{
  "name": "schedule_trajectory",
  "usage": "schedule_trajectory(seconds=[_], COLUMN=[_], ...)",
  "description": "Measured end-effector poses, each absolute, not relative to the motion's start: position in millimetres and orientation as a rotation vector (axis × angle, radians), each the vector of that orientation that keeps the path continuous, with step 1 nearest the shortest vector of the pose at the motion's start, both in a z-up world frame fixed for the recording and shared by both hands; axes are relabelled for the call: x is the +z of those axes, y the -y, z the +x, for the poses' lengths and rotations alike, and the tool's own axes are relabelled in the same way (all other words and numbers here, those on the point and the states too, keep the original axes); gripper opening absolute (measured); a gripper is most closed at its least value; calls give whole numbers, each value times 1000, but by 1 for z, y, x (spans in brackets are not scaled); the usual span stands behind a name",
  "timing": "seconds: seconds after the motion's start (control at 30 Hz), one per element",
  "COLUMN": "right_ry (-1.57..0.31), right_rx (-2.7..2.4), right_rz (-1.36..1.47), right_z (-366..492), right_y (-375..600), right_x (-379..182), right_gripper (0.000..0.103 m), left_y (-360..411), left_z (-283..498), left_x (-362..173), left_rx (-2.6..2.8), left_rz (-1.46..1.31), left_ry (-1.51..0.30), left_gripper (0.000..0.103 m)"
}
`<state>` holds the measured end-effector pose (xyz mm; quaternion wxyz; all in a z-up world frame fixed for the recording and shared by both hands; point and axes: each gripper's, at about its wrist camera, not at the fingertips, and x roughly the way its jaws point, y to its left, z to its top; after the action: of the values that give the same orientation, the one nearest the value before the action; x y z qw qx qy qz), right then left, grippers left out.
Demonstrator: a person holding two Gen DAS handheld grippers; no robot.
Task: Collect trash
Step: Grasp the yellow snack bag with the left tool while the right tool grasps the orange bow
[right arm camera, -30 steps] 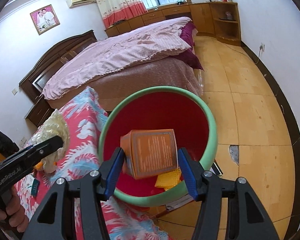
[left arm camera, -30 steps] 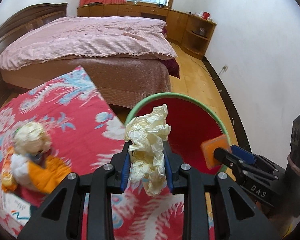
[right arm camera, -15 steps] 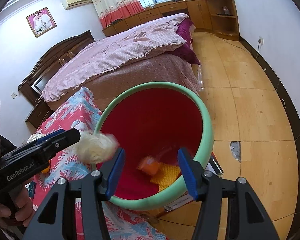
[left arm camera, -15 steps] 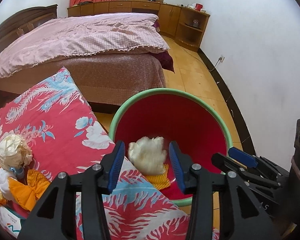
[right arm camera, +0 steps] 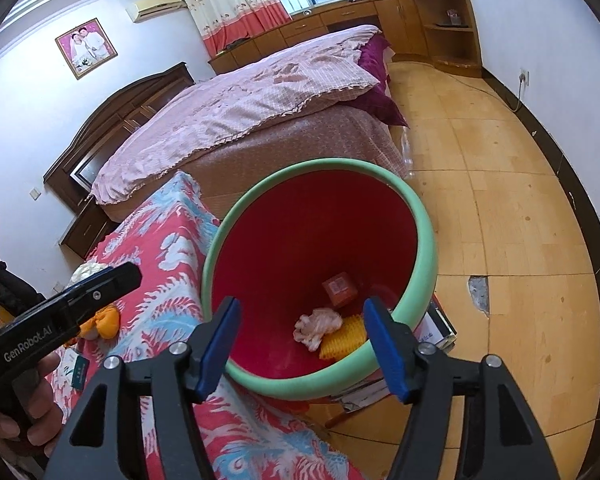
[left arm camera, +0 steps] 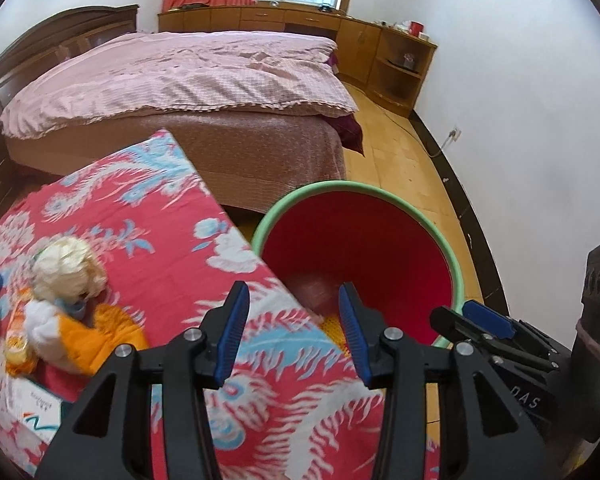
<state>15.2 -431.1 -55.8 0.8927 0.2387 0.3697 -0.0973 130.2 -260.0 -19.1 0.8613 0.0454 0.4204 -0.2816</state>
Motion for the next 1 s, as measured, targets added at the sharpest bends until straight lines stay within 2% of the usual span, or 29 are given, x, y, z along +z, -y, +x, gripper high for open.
schedule_trajectory(seconds=[1.0], right_ry=[-800], right_rx=[-15], right_rz=[380], right_z=[48], right_y=[330], right_x=[-30], right_gripper=[72], left_y=[93], left_z=[145], left_x=[-11], left_rx=[-258], left_rz=[-44], left_ry=[-846], left_gripper=[47])
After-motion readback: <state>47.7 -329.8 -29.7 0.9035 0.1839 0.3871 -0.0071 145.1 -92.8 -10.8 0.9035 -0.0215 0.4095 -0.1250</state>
